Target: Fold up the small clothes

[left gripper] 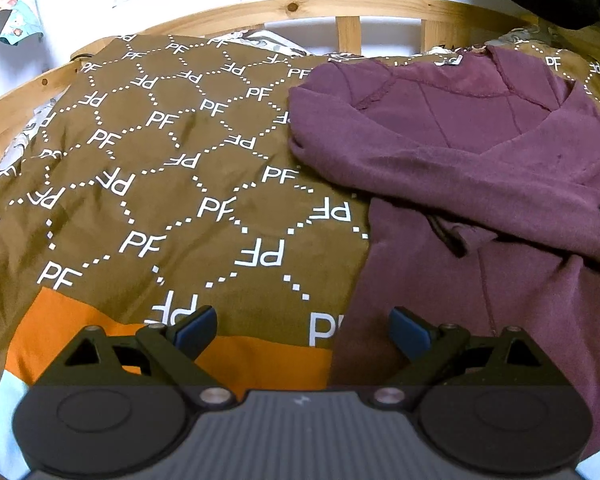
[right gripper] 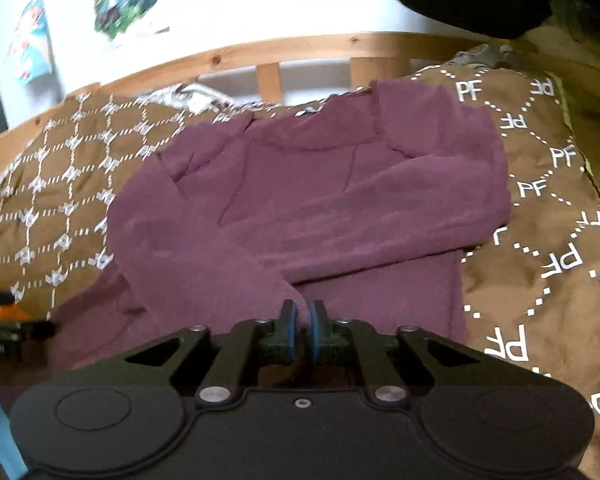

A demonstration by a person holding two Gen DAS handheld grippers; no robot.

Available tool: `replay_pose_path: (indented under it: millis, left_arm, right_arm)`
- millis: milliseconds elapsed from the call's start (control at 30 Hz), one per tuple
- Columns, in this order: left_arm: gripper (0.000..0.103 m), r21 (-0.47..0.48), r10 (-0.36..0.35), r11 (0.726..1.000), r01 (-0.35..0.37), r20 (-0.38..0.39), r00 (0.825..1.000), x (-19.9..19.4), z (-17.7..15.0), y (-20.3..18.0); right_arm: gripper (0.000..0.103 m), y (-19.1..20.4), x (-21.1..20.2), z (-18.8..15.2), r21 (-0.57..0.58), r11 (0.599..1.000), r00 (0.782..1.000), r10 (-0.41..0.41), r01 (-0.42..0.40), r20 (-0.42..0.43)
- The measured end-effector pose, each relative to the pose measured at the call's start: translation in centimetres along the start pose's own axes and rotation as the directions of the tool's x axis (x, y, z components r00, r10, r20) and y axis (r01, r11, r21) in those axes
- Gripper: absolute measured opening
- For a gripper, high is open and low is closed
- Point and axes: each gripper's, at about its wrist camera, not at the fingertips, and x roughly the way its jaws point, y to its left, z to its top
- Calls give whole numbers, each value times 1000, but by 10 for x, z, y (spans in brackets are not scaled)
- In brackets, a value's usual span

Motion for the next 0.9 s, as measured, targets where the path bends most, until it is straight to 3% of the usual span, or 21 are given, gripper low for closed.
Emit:
replay_pose_path:
  millis: [167,533,733,900]
  left_arm:
    - [99,27,-69,997,68,14,998,-8,1,-3]
    - [103,257,-158,957,137,65,985,-47,-8,-22]
    - [103,381,-181,913,145,62,981,-60,-22,-31]
    - [103,394,-194,904,165,35,980,-60,-26,-36]
  right_arm:
    - [52,11,-15,-13,-89,996,1000,6,-9,-29]
    - [95,1,-101,-46,-165,986,995,-52,39,-79]
    - [102,18,-141,-77,-367,929,989,-101,56,-105]
    - [102,35,-140,-104,-519,850,978,-173,89,-117]
